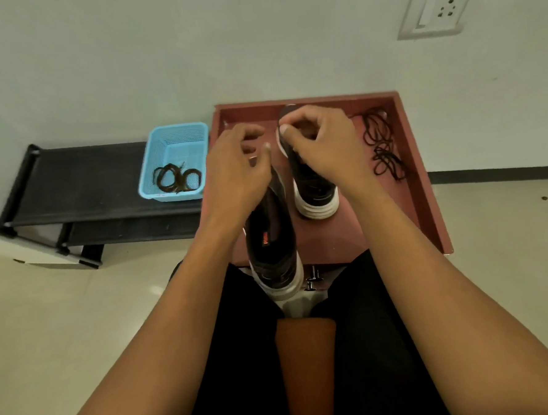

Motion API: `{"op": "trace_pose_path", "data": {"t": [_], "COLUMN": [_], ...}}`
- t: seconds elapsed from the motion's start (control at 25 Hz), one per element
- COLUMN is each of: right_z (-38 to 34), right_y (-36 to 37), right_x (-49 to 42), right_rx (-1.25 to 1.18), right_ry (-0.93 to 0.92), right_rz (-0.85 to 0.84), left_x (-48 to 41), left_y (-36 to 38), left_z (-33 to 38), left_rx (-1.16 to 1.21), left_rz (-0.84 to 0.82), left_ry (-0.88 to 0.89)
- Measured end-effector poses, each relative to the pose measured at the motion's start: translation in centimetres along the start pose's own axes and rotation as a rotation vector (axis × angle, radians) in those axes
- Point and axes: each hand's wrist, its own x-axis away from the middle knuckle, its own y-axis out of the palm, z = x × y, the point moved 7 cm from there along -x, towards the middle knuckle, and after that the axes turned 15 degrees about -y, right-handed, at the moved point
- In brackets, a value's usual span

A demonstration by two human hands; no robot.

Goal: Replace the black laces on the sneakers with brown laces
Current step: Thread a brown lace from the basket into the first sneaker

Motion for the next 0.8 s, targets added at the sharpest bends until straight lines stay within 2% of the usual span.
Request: {"op": "trace_pose_path", "data": {"t": [0.32,0.52,0.64,0.8], "right_z": [-4.3,-3.0,-1.3,1.5], "right_y": [8.0,17.3,23.8,30.4], "right_x": [-1.1,-5.9,-8.6,-10.8], "right_rx": [-0.008,0.066,0.195,0.36], "right_ry": [-0.109,-0.164,-0.199,-0.194], "right_rz": [-0.201,-0.342,-0.473,-0.642], "left_x": [-1.4,-8.7,-13.0,-17.2], "left_y": [-7.7,-11.4,-11.4,-9.6], "left_z": [-5.8,-14.0,-18.5,-20.5], "left_rx": [0.0,-0.263,-0.44,-0.645], "left_rz": [0.101,0.17,0.11,-0.044], "left_ry": [-0.089,-0.186,-0.199,-0.073]}}
